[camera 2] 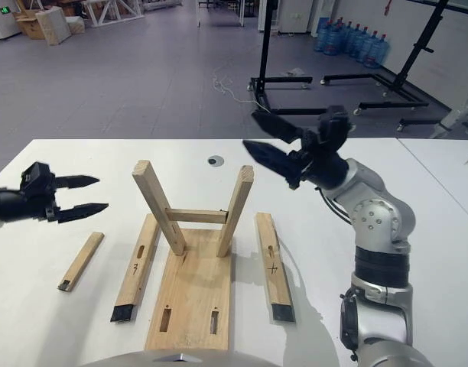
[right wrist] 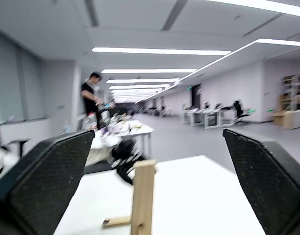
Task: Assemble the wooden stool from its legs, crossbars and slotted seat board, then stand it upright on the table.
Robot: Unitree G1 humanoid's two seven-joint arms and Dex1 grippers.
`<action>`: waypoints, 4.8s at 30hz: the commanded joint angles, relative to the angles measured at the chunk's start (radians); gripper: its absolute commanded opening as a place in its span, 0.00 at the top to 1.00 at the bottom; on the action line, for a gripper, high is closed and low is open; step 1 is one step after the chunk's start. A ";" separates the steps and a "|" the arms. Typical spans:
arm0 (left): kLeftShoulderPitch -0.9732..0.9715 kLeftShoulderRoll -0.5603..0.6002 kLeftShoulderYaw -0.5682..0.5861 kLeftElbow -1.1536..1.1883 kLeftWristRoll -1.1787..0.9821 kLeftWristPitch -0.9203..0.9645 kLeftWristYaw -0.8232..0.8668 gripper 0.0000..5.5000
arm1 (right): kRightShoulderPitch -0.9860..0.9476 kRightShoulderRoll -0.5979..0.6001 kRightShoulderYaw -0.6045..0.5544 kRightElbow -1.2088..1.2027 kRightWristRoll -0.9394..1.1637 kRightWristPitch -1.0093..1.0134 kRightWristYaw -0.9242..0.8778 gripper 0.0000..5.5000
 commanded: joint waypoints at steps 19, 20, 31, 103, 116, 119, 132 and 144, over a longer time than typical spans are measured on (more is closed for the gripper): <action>0.651 -0.292 0.026 -0.280 0.140 0.221 0.545 0.55 | 0.146 -0.033 -0.051 -0.099 0.077 0.067 -0.213 0.12; 0.667 -0.296 0.013 -0.275 0.141 0.216 0.540 0.57 | 0.147 -0.035 -0.045 -0.102 0.072 0.070 -0.217 0.12; 0.683 -0.336 -0.014 -0.136 0.162 0.145 0.592 0.77 | 0.134 -0.046 -0.032 -0.117 0.079 0.069 -0.239 0.12; 0.505 -0.354 -0.286 -0.622 -0.089 -0.095 0.489 0.77 | 0.106 0.073 0.063 -0.316 0.899 0.091 -0.702 0.90; 0.447 -0.396 -0.303 -0.628 -0.061 -0.113 0.554 0.63 | 0.107 0.074 0.101 -0.318 0.882 0.061 -0.724 0.93; 0.446 -0.394 -0.301 -0.632 -0.060 -0.106 0.558 0.55 | 0.098 0.040 0.074 -0.283 0.868 0.064 -0.695 0.93; 0.643 -0.449 -0.321 -0.649 0.048 -0.168 0.619 0.49 | 0.444 -0.290 -0.120 -0.025 0.807 0.319 -0.513 0.93; 0.763 -0.536 -0.388 -0.657 0.201 -0.190 0.760 0.49 | 0.691 -0.213 -0.072 -0.430 0.465 0.181 -1.177 0.93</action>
